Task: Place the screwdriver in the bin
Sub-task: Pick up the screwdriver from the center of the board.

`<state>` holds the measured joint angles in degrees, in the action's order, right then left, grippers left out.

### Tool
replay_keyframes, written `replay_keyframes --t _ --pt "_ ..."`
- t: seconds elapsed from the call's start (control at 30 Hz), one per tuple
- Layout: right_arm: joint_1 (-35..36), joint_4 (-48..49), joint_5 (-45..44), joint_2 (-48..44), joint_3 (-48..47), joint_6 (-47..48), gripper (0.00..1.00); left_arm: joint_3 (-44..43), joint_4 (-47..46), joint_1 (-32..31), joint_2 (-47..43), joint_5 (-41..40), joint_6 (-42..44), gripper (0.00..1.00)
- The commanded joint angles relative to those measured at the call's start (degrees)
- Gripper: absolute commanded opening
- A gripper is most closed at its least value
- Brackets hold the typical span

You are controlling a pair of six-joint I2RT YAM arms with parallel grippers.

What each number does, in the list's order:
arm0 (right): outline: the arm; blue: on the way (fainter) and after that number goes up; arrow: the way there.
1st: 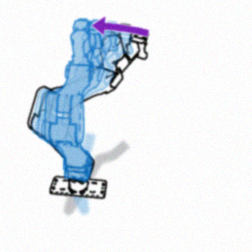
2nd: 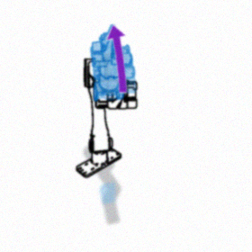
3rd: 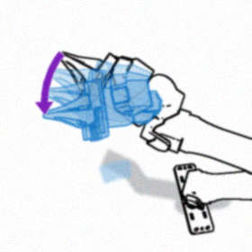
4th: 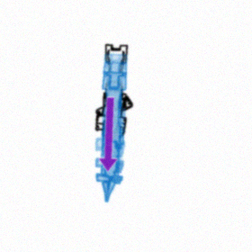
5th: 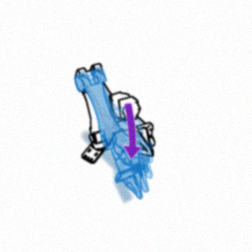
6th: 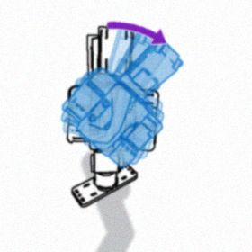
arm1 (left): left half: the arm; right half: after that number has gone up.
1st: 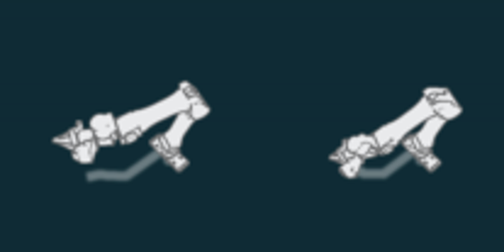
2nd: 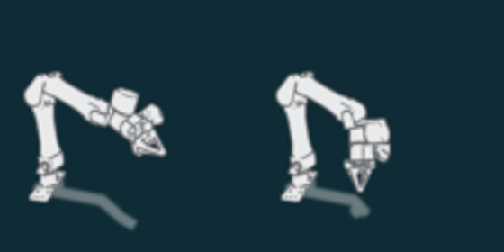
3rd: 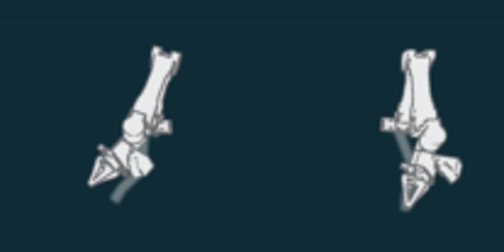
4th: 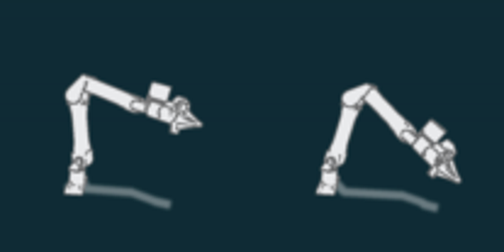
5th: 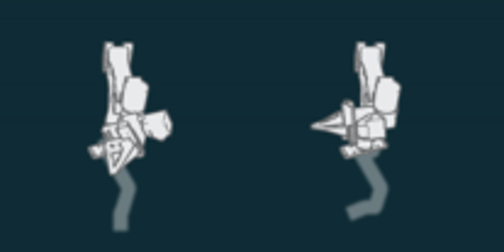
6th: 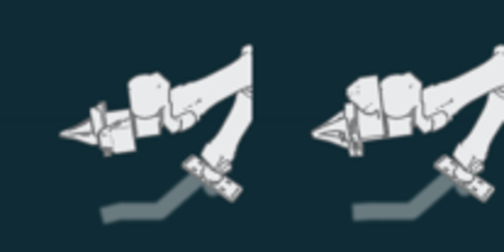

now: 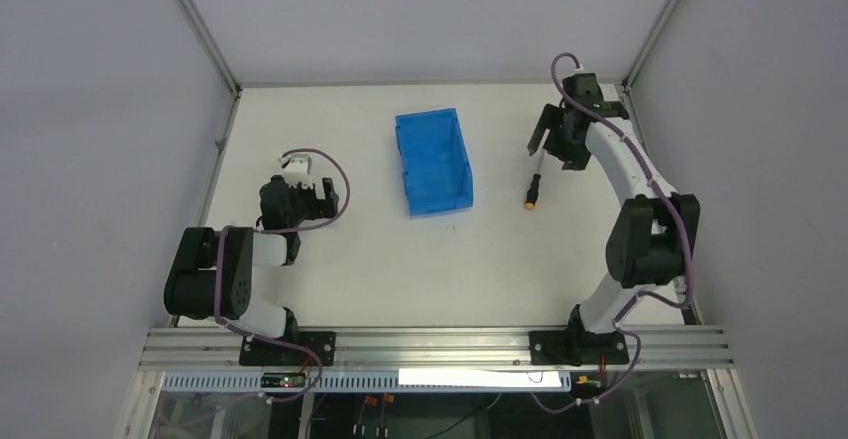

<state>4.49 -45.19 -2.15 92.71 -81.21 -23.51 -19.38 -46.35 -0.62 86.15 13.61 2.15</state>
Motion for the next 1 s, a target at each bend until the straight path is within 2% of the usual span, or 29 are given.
replay_keyframes --t 0.0,0.13,0.23,0.6,0.7,0.8,0.9,0.93,0.97 --pt "2.3 -14.2 -5.0 9.1 -8.1 0.6 0.8 -1.1 -2.5 0.9 0.0 0.5 -0.6 0.99" --pt "3.9 -15.8 -7.8 16.3 -11.4 0.7 0.79 -1.1 -2.4 0.9 0.0 0.5 -0.6 0.99" --pt "4.0 -13.9 -6.4 20.0 -11.4 0.6 0.77 -1.1 -2.4 0.8 0.0 0.6 -0.6 0.99" --pt "4.5 -4.5 -5.0 25.0 -6.3 2.1 0.67 -1.1 -2.4 0.8 0.0 0.5 -0.6 0.99" --pt "4.6 -2.4 -4.9 25.5 -4.4 2.3 0.55 -1.1 -2.4 0.8 0.1 0.5 -0.6 0.99" --pt "4.6 -1.7 -5.2 25.6 -3.0 2.4 0.34 -1.1 -2.4 0.8 0.0 0.6 -0.6 0.99" --pt "4.6 -1.3 -5.0 25.2 -2.6 2.9 0.27 -1.1 -2.4 0.9 0.0 0.6 -0.5 0.99" --pt "4.6 -1.4 -4.6 25.1 -2.7 3.1 0.21 -1.1 -2.4 0.8 0.0 0.5 -0.6 0.99" --pt "4.6 -1.5 -4.6 25.1 -2.9 3.4 0.08 -1.1 -2.4 0.9 0.1 0.5 -0.5 0.99"
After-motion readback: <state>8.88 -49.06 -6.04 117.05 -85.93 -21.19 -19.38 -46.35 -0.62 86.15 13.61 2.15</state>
